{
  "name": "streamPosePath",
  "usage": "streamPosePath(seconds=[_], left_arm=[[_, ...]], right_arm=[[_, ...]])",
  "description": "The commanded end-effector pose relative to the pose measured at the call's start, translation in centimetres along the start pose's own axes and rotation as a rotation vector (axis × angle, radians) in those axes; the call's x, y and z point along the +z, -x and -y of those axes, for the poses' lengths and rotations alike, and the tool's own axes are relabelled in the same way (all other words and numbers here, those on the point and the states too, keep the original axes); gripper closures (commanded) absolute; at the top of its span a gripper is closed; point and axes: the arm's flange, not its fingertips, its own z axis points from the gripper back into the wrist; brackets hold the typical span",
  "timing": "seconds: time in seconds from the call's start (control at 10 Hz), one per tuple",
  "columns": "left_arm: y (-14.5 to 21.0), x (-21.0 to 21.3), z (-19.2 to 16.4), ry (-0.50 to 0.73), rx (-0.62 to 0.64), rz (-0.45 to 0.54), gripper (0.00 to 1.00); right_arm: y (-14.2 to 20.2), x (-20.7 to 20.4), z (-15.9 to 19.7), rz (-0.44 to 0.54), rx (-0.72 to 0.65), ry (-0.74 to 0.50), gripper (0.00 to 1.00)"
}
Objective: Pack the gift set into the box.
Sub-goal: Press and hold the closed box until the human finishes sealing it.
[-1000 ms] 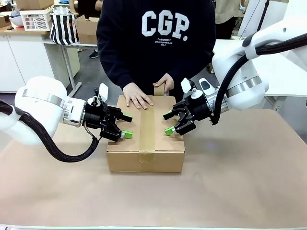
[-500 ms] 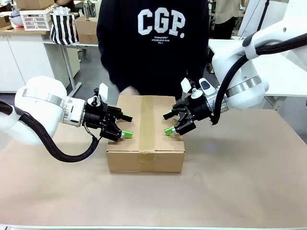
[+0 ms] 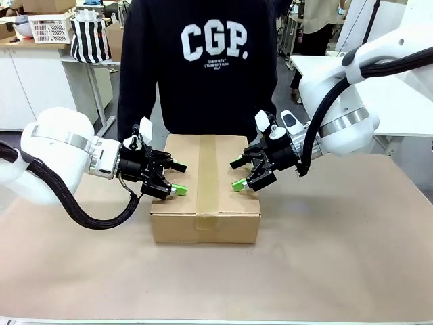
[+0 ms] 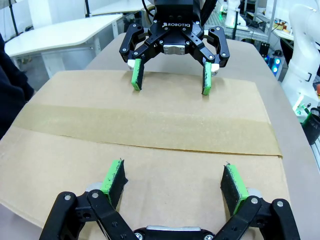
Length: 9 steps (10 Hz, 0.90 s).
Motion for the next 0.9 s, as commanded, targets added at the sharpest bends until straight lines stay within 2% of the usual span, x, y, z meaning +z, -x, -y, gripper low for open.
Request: streamPosePath(seconds=[0.0, 0.8], left_arm=[[0.63, -0.08, 0.61, -0.014, -0.018, 0.002, 0.0], [0.0, 0.0, 0.0, 0.0, 0.0, 0.0, 0.0]], right_arm=[[0.08, -0.08, -0.03, 0.0, -0.003, -0.001, 0.0], [0.0, 0.0, 0.0, 0.0, 0.0, 0.0, 0.0]])
